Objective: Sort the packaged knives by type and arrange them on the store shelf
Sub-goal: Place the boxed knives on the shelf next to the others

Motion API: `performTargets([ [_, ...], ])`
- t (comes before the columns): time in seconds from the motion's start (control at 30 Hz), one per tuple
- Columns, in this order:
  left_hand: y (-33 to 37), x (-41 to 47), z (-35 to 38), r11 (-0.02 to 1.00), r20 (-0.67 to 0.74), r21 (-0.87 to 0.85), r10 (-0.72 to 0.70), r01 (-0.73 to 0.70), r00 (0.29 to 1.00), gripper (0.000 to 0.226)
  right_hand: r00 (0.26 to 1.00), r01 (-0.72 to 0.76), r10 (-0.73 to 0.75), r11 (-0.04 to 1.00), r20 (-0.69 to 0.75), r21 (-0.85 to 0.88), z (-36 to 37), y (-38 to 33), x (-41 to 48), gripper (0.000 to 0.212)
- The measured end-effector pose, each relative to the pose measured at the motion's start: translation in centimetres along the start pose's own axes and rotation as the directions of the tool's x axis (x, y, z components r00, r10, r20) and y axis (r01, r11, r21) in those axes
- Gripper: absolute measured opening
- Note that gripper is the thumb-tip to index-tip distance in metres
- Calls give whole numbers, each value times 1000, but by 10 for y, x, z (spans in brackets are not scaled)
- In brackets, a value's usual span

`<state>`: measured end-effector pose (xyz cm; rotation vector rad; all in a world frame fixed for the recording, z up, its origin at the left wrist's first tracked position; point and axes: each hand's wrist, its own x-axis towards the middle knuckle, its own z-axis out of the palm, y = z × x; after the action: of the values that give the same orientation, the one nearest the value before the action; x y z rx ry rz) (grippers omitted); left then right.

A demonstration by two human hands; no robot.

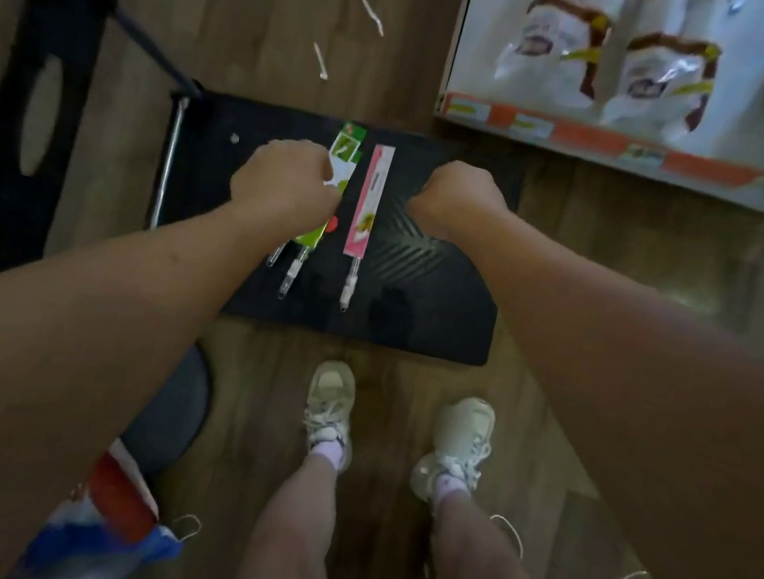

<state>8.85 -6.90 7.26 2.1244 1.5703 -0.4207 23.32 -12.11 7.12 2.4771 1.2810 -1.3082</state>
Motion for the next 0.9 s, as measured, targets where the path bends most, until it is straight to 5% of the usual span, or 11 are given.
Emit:
performTargets([
  [0.33, -91, 73, 158, 991, 23, -41, -126, 127, 992, 33, 998, 2, -5, 999, 61, 46, 173, 13, 112, 7],
  [0.5, -132, 98, 220, 970, 15, -107, -217, 217, 976, 47, 1000, -10, 9, 992, 8, 126, 238, 21, 155, 33],
  [0.9, -162, 151, 283, 918, -19, -275, -302, 285, 953, 28, 989, -137, 142, 981, -33, 136, 289, 35, 205, 37],
])
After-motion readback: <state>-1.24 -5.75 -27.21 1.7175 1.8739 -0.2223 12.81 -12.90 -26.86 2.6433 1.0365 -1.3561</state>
